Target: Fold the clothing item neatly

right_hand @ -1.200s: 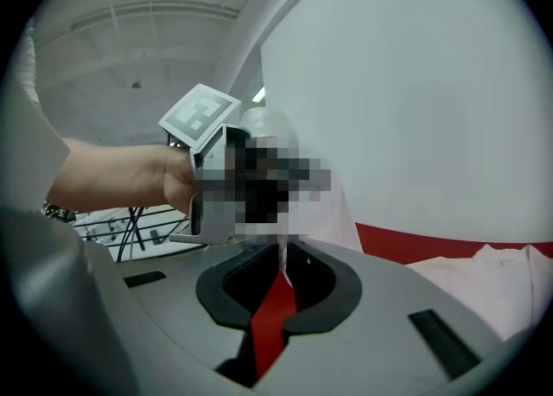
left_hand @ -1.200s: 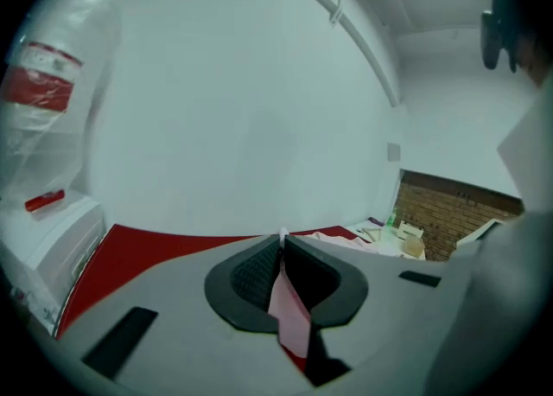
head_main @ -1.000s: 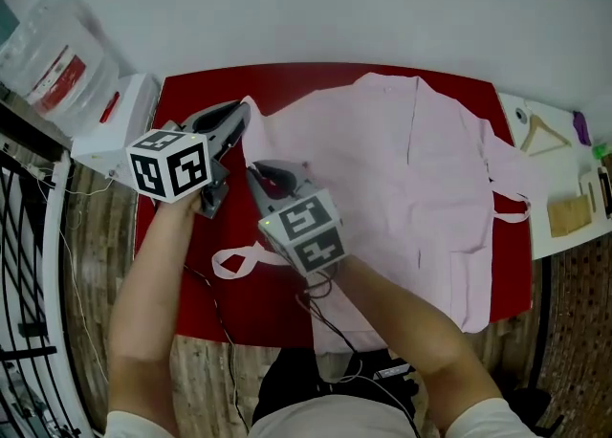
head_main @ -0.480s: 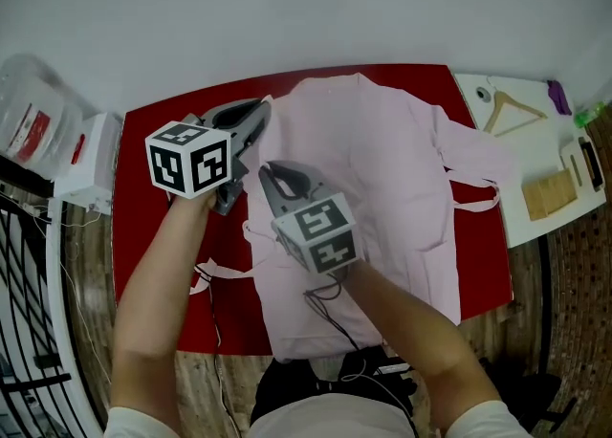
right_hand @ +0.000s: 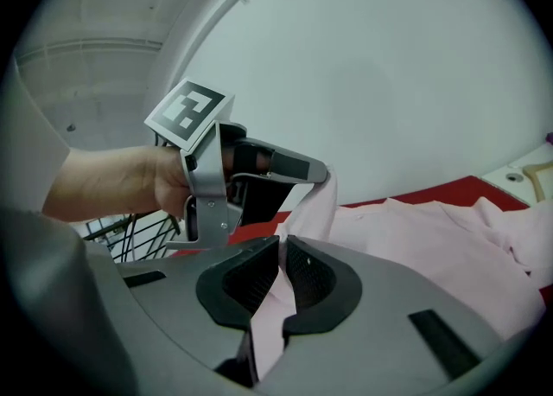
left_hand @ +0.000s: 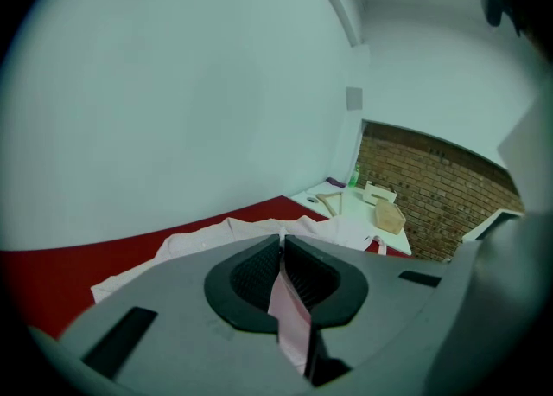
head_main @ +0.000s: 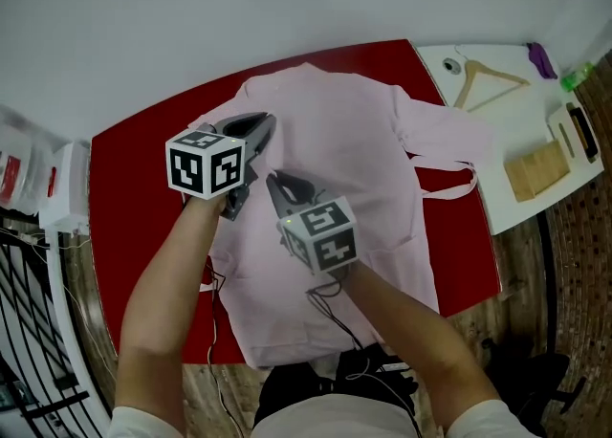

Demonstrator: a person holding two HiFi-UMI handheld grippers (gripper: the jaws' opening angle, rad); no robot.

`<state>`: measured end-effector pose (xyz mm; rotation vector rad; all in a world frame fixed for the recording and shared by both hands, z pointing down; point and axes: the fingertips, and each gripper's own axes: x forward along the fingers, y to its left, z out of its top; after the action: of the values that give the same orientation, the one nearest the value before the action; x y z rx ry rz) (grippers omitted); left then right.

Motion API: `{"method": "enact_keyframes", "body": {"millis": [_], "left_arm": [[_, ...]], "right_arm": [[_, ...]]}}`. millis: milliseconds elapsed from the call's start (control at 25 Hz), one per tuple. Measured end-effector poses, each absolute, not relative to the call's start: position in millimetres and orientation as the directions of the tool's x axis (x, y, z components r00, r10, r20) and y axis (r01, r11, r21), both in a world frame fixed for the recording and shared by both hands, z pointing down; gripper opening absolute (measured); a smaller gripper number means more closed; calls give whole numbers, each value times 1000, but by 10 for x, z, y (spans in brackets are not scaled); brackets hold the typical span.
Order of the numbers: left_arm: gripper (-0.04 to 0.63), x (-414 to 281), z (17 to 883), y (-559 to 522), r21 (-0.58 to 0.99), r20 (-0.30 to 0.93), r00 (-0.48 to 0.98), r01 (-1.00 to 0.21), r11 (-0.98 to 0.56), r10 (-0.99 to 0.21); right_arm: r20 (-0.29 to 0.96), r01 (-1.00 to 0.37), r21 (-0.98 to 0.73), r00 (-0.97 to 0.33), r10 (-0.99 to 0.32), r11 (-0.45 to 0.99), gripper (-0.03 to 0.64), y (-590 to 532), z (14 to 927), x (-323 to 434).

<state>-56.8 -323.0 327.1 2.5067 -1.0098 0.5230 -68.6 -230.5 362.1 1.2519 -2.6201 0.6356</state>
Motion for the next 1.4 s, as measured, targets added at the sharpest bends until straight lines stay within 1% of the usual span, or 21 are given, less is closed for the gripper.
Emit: {"method": "enact_keyframes", "body": {"millis": [400,440,480,520,600,720,840,920,1160,1400], "left_arm": [[27,-163,3990,-3339,259,543,662,-717,-647,-516],[44,-134,4057,-3326,266,551,666,-711,-650,-503],[105,-103,4116,-3306,276,558,672,-703,-656,-486],[135,-71,4164,-3283,286,563,681,-692,-663,-469],[152,-18,4227,-3248,298,564,695,-675,-675,-446],[153,21,4273,-3217,309,556,708,-662,-683,-436],[153,112,4282,-3168,318,550,727,-638,-702,-412],[153,208,4263,-3142,319,546,741,-616,-720,-392],[152,655,4104,-3071,285,541,776,-532,-798,-324],[152,1284,3961,-2940,184,570,785,-408,-894,-241]], "right_arm": [[404,-806,-367,-588,-700,465,36,-2385,4261,-227],[419,-808,-382,-584,-695,449,37,-2370,4355,-193],[432,-808,-405,-582,-688,429,37,-2350,4452,-154],[443,-805,-433,-582,-682,405,37,-2328,4541,-109],[456,-802,-484,-572,-682,349,37,-2298,4675,2],[468,-814,-510,-533,-705,277,40,-2290,4757,175],[477,-830,-506,-495,-726,233,93,-2254,4783,335],[485,-842,-497,-471,-737,211,116,-2221,4800,454],[474,-860,-483,-415,-777,165,121,-2154,4704,951],[475,-900,-430,-296,-828,75,121,-2111,4585,1836]]}}
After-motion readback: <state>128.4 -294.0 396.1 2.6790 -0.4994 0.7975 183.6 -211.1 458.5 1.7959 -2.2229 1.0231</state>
